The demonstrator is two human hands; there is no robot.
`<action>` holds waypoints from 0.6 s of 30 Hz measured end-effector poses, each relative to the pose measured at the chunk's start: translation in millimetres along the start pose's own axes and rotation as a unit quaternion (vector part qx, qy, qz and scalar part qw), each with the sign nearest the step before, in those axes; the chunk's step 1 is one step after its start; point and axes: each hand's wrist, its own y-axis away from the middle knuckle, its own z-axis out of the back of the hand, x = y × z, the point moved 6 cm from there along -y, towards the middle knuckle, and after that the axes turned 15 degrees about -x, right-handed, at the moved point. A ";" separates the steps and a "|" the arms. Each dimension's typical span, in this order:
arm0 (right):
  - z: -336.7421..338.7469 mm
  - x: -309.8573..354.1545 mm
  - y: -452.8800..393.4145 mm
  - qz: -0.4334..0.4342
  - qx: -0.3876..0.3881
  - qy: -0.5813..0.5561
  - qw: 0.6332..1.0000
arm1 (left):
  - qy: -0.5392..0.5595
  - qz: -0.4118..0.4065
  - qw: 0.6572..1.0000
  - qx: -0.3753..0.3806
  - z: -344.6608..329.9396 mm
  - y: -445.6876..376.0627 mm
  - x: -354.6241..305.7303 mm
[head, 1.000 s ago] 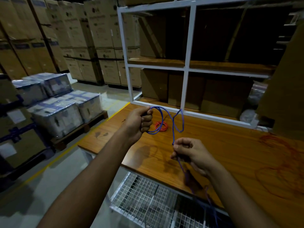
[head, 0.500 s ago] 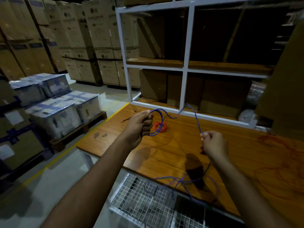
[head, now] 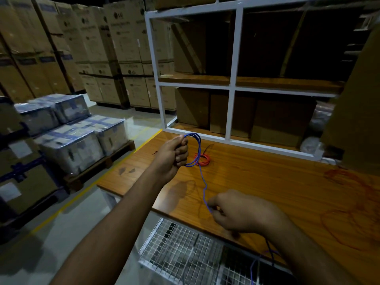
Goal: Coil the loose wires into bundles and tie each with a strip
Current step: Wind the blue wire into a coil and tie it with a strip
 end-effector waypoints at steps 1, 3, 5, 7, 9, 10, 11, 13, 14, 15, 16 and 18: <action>3.2 6.6 -0.5 0.032 -0.006 -0.017 0.999 | -0.005 -0.001 1.000 -0.007 -1.1 0.5 1.7; 13.2 19.7 -2.3 0.098 -0.025 -0.062 0.993 | -0.012 0.000 1.000 -0.021 -3.4 1.7 6.0; 31.0 30.1 -6.4 0.155 -0.092 -0.116 0.977 | -0.025 0.003 0.999 -0.020 -7.5 4.5 10.5; 49.1 28.8 -10.5 0.156 -0.182 -0.173 0.956 | -0.023 0.011 1.000 0.000 -13.8 9.4 14.7; 59.4 14.0 -15.1 0.111 -0.238 -0.242 0.934 | -0.006 0.017 1.000 0.019 -20.0 14.7 17.5; 63.2 7.5 -17.5 0.093 -0.260 -0.263 0.924 | 0.003 0.018 0.999 0.027 -23.2 17.1 18.6; 65.4 1.1 -19.8 0.078 -0.280 -0.277 0.916 | 0.010 0.016 0.999 0.038 -26.6 19.3 19.8; 67.1 -13.4 -24.5 0.040 -0.296 -0.321 0.899 | 0.009 0.012 0.998 0.061 -34.2 22.5 23.5; 65.2 -20.7 -26.5 0.016 -0.290 -0.341 0.894 | 0.006 0.011 0.998 0.063 -36.3 22.9 25.5; 62.3 -27.4 -27.9 -0.006 -0.282 -0.353 0.892 | 0.005 0.014 0.998 0.060 -37.1 22.5 26.4; 58.4 -33.7 -28.3 -0.032 -0.271 -0.358 0.893 | 0.009 0.018 0.998 0.054 -36.4 21.1 26.7; 45.1 -48.8 -28.3 -0.118 -0.232 -0.411 0.874 | 0.032 0.029 0.998 0.042 -32.4 17.2 24.4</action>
